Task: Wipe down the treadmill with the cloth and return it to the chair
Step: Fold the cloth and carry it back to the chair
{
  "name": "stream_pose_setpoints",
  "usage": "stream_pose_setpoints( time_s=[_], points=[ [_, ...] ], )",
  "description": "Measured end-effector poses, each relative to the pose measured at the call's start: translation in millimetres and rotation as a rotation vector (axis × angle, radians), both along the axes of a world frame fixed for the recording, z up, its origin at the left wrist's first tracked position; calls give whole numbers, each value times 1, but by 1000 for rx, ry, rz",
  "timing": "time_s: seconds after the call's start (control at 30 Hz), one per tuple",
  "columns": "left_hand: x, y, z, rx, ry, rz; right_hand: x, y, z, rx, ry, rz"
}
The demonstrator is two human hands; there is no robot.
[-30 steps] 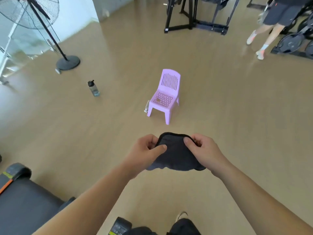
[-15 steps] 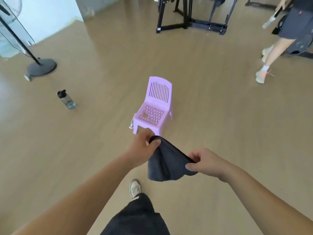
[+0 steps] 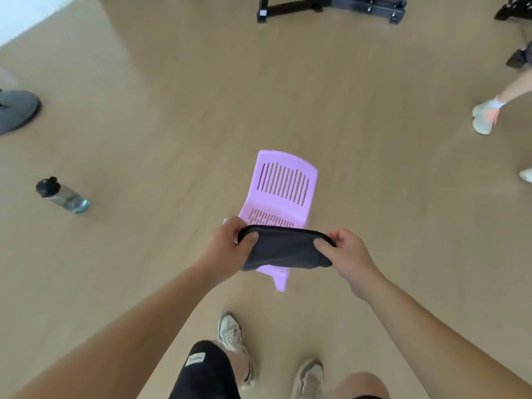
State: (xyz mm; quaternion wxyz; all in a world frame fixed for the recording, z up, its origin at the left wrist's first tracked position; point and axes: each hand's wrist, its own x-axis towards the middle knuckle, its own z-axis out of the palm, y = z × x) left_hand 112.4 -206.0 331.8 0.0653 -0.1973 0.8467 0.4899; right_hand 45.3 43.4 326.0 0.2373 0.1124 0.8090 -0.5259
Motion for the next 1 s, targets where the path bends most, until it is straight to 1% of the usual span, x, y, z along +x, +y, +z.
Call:
stream_pose_setpoints(
  time_s=[0.1, 0.2, 0.27, 0.37, 0.47, 0.57, 0.63, 0.7, 0.77, 0.8, 0.87, 0.9, 0.97, 1.0],
  points=[
    [-51, -18, -68, -48, -19, -3, -44, -24, -82, -37, -13, 35],
    [-98, -39, -149, -138, -9, -28, -76, -41, -172, -32, -26, 129],
    [-129, -53, -205, -164, -9, -40, -99, -48, -231, -51, -23, 143],
    [-170, -66, -287, -183, -5, -91, -134, -55, -309, -29, 72, 118],
    [-203, -71, -354, -208, 0, -121, -168, -60, -370, 29, 153, 84],
    [-223, -77, -398, -201, 40, -113, -190, -64, -411, 31, 286, 26],
    [-228, -87, -414, -186, 94, -111, -198, -68, -424, 55, 397, 38],
    [-228, -94, -417, -180, 121, -142, -197, -69, -432, 117, 482, 132],
    [-219, -99, -416, -177, 105, -182, -191, -65, -437, 206, 504, 281],
    [-211, -100, -415, -185, 91, -208, -187, -60, -438, 225, 480, 368],
    [-193, -102, -415, -222, 49, -273, -180, -54, -435, 239, 370, 556],
    [-185, -102, -416, -241, 36, -306, -177, -53, -433, 284, 336, 651],
    [-175, -100, -426, -304, 62, -361, -172, -55, -433, 469, 337, 834],
    [-173, -98, -433, -355, 94, -389, -170, -58, -435, 558, 357, 889]
  ],
)
